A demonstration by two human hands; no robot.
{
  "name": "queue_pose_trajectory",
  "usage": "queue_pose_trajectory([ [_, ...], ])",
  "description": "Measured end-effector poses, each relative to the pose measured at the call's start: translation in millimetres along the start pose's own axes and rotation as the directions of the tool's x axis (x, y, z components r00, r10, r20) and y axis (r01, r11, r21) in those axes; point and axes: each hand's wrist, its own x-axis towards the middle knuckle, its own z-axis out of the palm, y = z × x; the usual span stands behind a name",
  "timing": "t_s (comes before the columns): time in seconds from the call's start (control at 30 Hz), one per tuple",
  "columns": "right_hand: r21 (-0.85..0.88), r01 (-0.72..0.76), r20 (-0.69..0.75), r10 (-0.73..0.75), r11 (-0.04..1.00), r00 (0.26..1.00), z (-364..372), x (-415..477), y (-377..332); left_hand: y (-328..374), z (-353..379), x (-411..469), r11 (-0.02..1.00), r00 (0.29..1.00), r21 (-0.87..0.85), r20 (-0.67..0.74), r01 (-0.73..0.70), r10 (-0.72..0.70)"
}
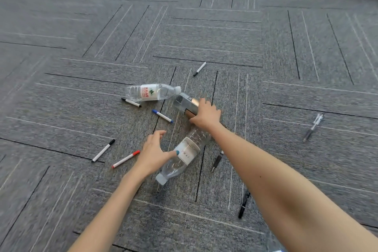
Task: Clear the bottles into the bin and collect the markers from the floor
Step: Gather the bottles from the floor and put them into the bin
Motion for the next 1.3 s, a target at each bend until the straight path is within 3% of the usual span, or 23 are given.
queue_pose_trajectory([
  [0.2,0.074,0.058,-0.18,-0.044,0.996,0.983,-20,-8,10,-1,1,0,1.0,1.0,-0.017,-0.005,-0.001,0.001],
  [0.33,0.086,0.049,-0.221,-0.029,0.995,0.975,-43,-27,40,11,7,0,0.999,0.999,0.027,-0.027,-0.023,0.023],
  [0.6,0.111,-0.061,-0.205,0.083,0.992,0.975,-61,-84,108,39,47,2,0.926,0.998,0.378,0.068,-0.024,-0.002],
  [0.8,0.111,-0.126,-0.209,0.147,0.986,0.967,-75,-122,151,52,72,-1,0.845,1.0,0.535,0.013,-0.021,0.016],
  [1.0,0.157,-0.205,-0.217,0.236,0.966,0.947,-91,-141,184,85,96,5,0.794,0.979,0.576,0.072,-0.195,0.189],
  [1.17,0.277,-0.288,-0.246,0.357,0.917,0.901,-110,-139,206,175,114,25,0.791,0.899,0.447,0.075,-0.417,0.432],
  [1.3,0.334,-0.377,-0.296,0.476,0.864,0.828,-145,-143,228,248,117,41,0.735,0.854,0.449,0.154,-0.509,0.497],
])
